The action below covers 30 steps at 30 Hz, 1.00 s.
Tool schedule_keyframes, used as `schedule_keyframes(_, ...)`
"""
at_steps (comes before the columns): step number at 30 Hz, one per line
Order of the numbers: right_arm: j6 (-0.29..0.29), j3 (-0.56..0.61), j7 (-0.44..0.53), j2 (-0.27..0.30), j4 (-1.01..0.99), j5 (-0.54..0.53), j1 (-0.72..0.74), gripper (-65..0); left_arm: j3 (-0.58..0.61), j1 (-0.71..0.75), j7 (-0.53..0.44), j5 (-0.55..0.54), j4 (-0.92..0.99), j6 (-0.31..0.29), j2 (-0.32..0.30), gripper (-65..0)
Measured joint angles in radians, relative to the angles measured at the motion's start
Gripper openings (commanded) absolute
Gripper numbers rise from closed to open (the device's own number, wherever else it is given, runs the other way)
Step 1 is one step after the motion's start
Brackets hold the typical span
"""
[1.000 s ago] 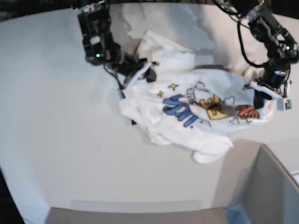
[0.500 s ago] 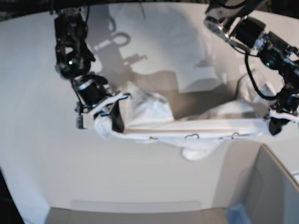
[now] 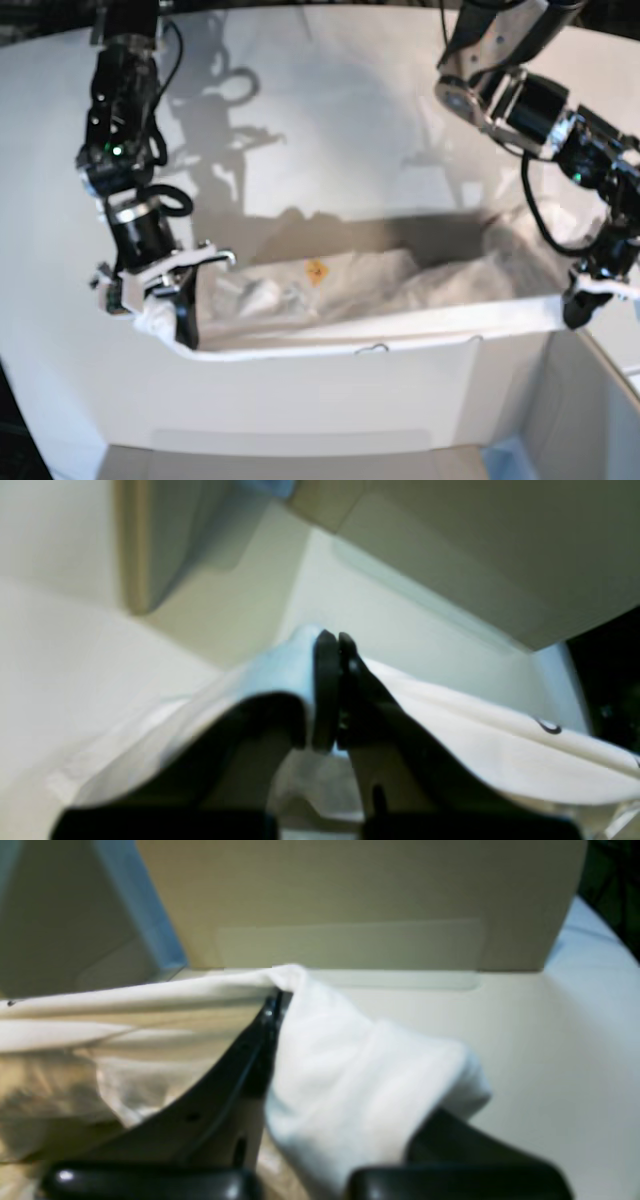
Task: Layout the t-shirt on the table in an organized manner, then fold the t-shirt properly
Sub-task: 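Lift the shirt with both grippers and swing it to flatten it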
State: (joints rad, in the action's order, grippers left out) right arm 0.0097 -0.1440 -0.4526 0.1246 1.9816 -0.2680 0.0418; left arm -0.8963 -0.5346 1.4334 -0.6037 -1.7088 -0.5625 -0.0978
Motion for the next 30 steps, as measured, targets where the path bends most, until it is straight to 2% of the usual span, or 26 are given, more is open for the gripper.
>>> schedule_keyframes(4, -0.016, 0.007, -0.165, -0.001, -0.029, 0.036, 0.090, -65.0, 0.114, -0.034, -0.009, 0.019, 0.119, 0.016, -0.029, -65.0)
schedule_keyframes(6, -0.018, 0.003, -0.228, 0.001, -0.061, 0.037, 0.148, -65.0, 0.148, -0.040, -0.043, 0.023, 0.153, 0.077, -0.028, -65.0)
schedule_keyframes(8, -0.016, 0.003, -0.238, 0.006, -0.088, 0.037, 0.196, -65.0, 0.165, -0.055, -0.090, 0.023, 0.185, 0.140, -0.024, -65.0)
schedule_keyframes(11, -0.011, 0.014, -0.231, 0.054, -0.124, 0.030, 0.256, -65.0, 0.196, -0.115, -0.127, 0.021, 0.259, 0.149, -0.029, -65.0)
schedule_keyframes(14, -0.018, 0.016, -0.236, 0.055, -0.179, 0.040, 0.303, -65.0, 0.209, -0.159, -0.143, 0.016, 0.320, 0.148, -0.032, -65.0)
schedule_keyframes(16, -0.018, 0.016, -0.239, 0.052, -0.188, 0.036, 0.322, -65.0, 0.175, -0.169, -0.153, 0.012, 0.322, 0.150, -0.028, -65.0)
schedule_keyframes(21, 0.000, 0.021, -0.235, 0.049, -0.135, 0.020, 0.341, -65.0, 0.111, -0.157, -0.138, 0.009, 0.180, 0.153, -0.037, -65.0)
schedule_keyframes(24, 0.001, 0.021, -0.146, 0.049, -0.061, 0.025, 0.342, -65.0, 0.119, -0.143, -0.145, -0.007, 0.036, 0.151, -0.039, -65.0)
schedule_keyframes(27, 0.001, 0.021, -0.092, 0.050, 0.016, 0.030, 0.323, -65.0, 0.122, -0.067, -0.146, -0.016, -0.128, 0.149, -0.034, -65.0)
schedule_keyframes(30, 0.005, 0.021, -0.098, 0.037, 0.062, 0.030, 0.292, -65.0, 0.119, 0.001, -0.145, -0.010, -0.241, 0.149, -0.038, -65.0)
